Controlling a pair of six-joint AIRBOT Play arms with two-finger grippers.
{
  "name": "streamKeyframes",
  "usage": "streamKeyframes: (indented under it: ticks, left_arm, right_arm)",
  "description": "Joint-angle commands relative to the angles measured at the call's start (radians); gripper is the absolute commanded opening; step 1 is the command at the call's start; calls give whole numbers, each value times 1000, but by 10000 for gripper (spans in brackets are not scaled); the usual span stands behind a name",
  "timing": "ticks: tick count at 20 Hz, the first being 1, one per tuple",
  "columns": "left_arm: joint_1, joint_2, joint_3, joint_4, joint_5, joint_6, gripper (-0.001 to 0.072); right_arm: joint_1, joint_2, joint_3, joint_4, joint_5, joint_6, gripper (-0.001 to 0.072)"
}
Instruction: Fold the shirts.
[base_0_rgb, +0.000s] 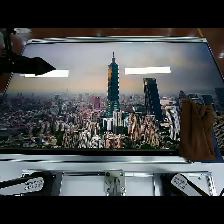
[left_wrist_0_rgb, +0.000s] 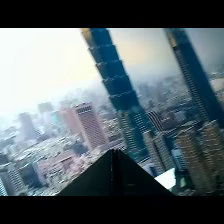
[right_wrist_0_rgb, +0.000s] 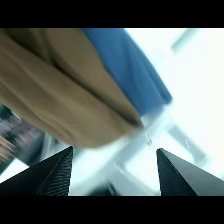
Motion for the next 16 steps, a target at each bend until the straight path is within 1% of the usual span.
streamKeyframes:
  ticks: [1, 2, 3, 4, 5, 6, 7, 9, 11, 16]
  left_arm:
    - [-142, -2, 55, 510, -60, -206, 32]
    - [-204, -5, 55, 633, -101, -261, 34]
    - [-259, -18, 55, 716, -161, -274, 107]
    - [-309, -41, 54, 763, -226, -274, 485]
    - [-345, -69, 54, 769, -267, -277, 682]
    - [-365, -90, 54, 769, -269, -294, 667]
    - [-379, -104, 54, 769, -261, -312, 666]
    - [-383, -117, 54, 762, -224, -345, 667]
    - [-378, -117, 54, 762, -203, -344, 667]
    - [-369, -118, 54, 761, -198, -344, 667]
  right_arm:
    - [86, 37, 165, 340, -266, 18, 638]
    - [159, 50, 165, 352, -301, 13, 637]
    - [251, 50, 160, 262, -279, -7, 638]
    - [335, 37, 147, 135, -224, 5, 639]
    - [400, 12, 130, 33, -163, 8, 640]
    - [435, -14, 117, 24, -115, 5, 640]
    - [454, -38, 109, 55, -89, -2, 640]
    - [481, -69, 107, 108, -86, -1, 639]
    - [504, -82, 107, 118, -93, -1, 639]
    - [524, -82, 107, 128, -107, 0, 639]
